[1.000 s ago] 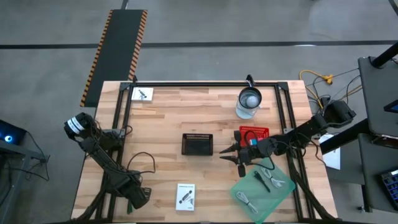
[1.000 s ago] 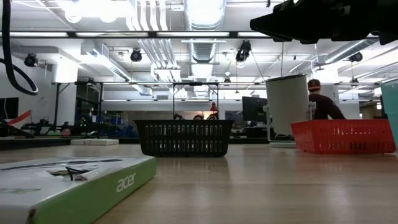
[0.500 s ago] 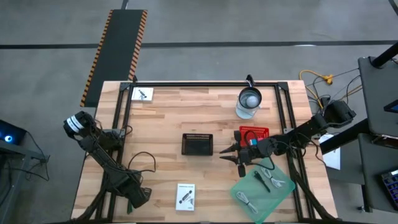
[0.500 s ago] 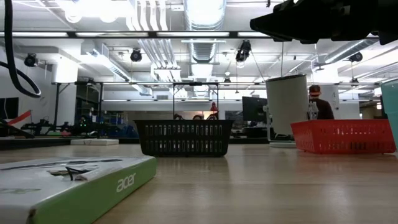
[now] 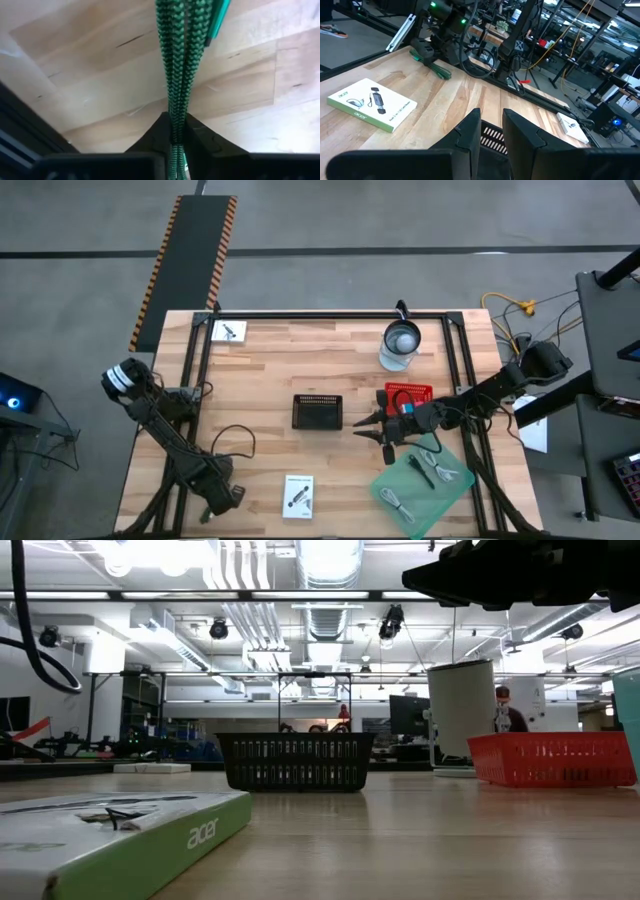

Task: Pick and place items into bin
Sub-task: Put the green charger cable into the blue bin

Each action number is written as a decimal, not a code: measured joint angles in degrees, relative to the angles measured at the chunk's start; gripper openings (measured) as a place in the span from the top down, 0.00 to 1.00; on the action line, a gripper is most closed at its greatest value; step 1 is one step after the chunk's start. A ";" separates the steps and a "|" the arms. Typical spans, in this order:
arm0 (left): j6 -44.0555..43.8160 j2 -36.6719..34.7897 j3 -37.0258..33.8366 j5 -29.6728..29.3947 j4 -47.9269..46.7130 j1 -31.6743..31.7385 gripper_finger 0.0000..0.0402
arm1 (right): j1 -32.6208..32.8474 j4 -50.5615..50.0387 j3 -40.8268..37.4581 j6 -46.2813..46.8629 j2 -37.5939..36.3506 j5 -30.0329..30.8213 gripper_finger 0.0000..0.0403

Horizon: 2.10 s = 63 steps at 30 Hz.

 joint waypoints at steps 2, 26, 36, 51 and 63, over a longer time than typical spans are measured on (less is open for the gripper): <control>0.99 0.00 -0.29 -0.57 0.53 -0.01 0.98 | 0.00 0.01 0.00 0.00 0.00 0.00 0.83; 17.63 -1.68 1.74 -27.52 5.05 0.11 0.98 | -0.03 0.02 0.00 0.00 0.00 -0.01 0.83; 27.58 -1.81 1.26 -40.42 8.46 0.11 0.98 | -0.02 0.00 0.00 0.22 0.00 -0.01 0.83; 44.55 -1.81 1.00 -54.13 12.27 0.15 0.98 | 0.02 0.53 1.20 -0.43 0.02 1.07 0.82; 63.16 -1.84 0.43 -64.42 19.17 0.22 0.98 | 0.02 0.31 1.29 2.79 0.02 1.01 0.63</control>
